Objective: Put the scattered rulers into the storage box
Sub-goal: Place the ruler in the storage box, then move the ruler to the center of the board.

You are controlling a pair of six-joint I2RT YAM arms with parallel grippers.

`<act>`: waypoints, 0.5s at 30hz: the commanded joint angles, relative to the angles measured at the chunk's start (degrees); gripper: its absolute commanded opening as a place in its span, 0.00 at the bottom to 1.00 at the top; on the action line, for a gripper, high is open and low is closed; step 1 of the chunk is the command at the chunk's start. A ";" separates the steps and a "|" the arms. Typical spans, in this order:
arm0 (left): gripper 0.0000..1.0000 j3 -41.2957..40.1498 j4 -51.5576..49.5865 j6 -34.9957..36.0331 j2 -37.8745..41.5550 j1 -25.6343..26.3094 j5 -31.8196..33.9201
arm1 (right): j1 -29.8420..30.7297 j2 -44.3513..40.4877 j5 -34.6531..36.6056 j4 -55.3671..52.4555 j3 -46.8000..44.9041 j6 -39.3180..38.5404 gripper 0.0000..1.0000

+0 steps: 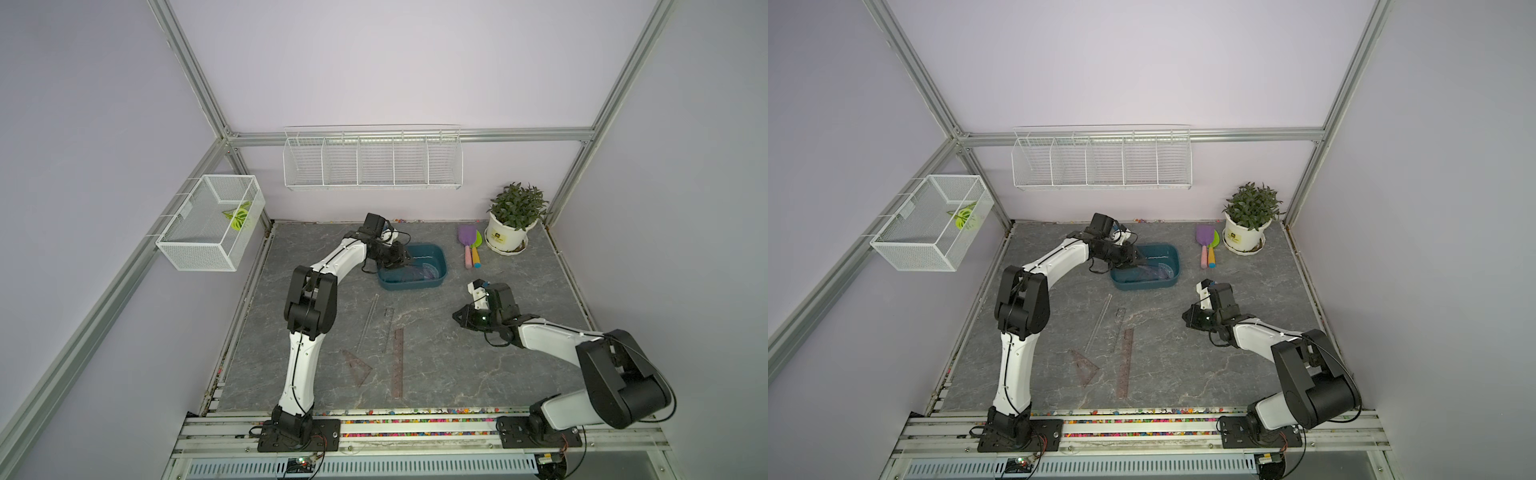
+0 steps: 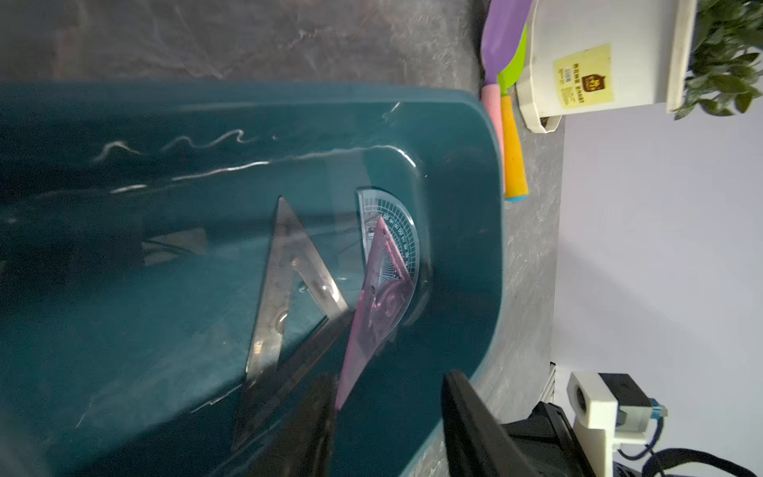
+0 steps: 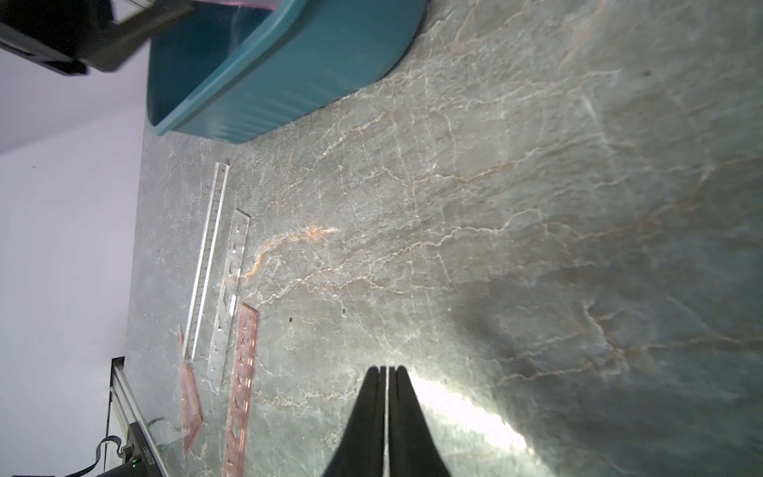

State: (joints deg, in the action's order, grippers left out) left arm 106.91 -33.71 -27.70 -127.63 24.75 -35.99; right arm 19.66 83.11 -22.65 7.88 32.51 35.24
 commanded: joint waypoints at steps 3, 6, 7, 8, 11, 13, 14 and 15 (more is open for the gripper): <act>0.49 -2.93 -1.84 2.57 9.77 0.12 8.00 | 5.00 -6.27 5.85 -7.27 1.74 -0.88 0.13; 0.49 -8.58 -0.06 1.25 15.15 0.12 10.75 | 11.21 -9.04 12.68 -11.70 2.46 -0.43 0.17; 0.49 -10.84 0.52 0.64 17.03 0.12 11.27 | 13.32 -9.61 14.73 -12.88 2.66 0.09 0.17; 0.49 -13.55 1.64 -0.14 19.41 0.20 11.75 | 15.81 -10.00 16.65 -13.58 2.73 0.28 0.18; 0.49 -22.83 4.11 -1.17 26.75 0.72 13.19 | 23.77 -9.18 22.60 -16.15 4.19 2.49 0.24; 0.49 -29.34 5.51 -1.73 31.97 0.82 13.98 | 29.72 -6.70 26.93 -18.64 6.37 3.59 0.32; 0.49 -32.89 6.12 -2.04 34.72 0.85 14.77 | 32.58 -4.99 28.98 -19.66 7.78 4.09 0.37; 0.49 -36.13 6.57 -2.17 37.57 0.82 15.47 | 35.27 -3.06 30.29 -20.43 9.15 4.69 0.42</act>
State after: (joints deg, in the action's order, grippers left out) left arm 76.64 -28.99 -28.80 -95.53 25.21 -23.73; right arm 49.65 76.60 -0.91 -7.33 38.74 37.65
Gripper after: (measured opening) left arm 0.487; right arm 0.394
